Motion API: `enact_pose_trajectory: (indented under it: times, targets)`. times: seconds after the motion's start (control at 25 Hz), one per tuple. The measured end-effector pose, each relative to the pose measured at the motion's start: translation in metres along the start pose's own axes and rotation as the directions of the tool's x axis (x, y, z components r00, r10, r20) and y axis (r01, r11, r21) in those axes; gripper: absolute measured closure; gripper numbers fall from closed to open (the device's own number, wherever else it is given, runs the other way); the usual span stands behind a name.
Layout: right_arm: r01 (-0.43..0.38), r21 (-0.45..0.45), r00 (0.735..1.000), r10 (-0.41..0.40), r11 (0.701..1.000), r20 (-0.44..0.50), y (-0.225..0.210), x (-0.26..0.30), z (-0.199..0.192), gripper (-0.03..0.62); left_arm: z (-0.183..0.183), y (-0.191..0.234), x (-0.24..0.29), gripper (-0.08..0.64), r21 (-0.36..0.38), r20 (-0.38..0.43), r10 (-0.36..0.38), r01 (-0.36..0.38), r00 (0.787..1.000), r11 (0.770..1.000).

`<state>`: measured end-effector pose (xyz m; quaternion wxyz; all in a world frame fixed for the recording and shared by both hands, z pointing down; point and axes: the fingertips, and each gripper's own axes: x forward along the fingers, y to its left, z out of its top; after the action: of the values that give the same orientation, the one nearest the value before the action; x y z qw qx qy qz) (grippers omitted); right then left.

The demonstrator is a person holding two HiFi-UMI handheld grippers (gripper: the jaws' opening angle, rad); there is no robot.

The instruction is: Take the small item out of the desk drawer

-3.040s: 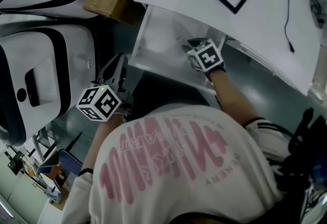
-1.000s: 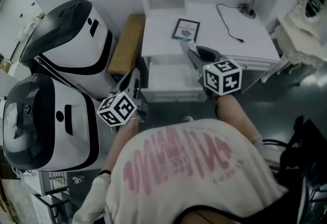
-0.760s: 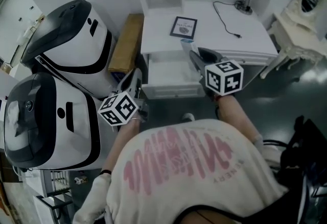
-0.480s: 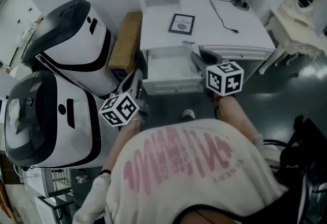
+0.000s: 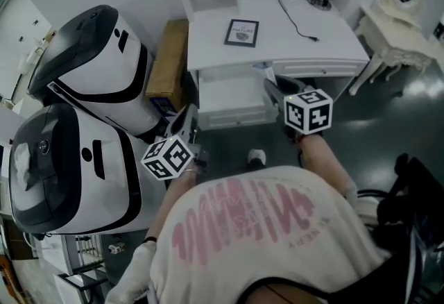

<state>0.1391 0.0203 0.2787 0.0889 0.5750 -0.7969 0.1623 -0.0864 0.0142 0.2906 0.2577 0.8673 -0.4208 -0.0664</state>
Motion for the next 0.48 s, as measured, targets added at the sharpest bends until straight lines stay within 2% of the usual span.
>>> enact_pose_trajectory:
  times: [0.48]
  targets:
    - [0.001, -0.005, 0.999, -0.001, 1.0, -0.046, -0.006, 0.009, -0.019, 0.488, -0.012, 0.007, 0.005, 0.531, -0.009, -0.021, 0.018, -0.018, 1.0, 1.0]
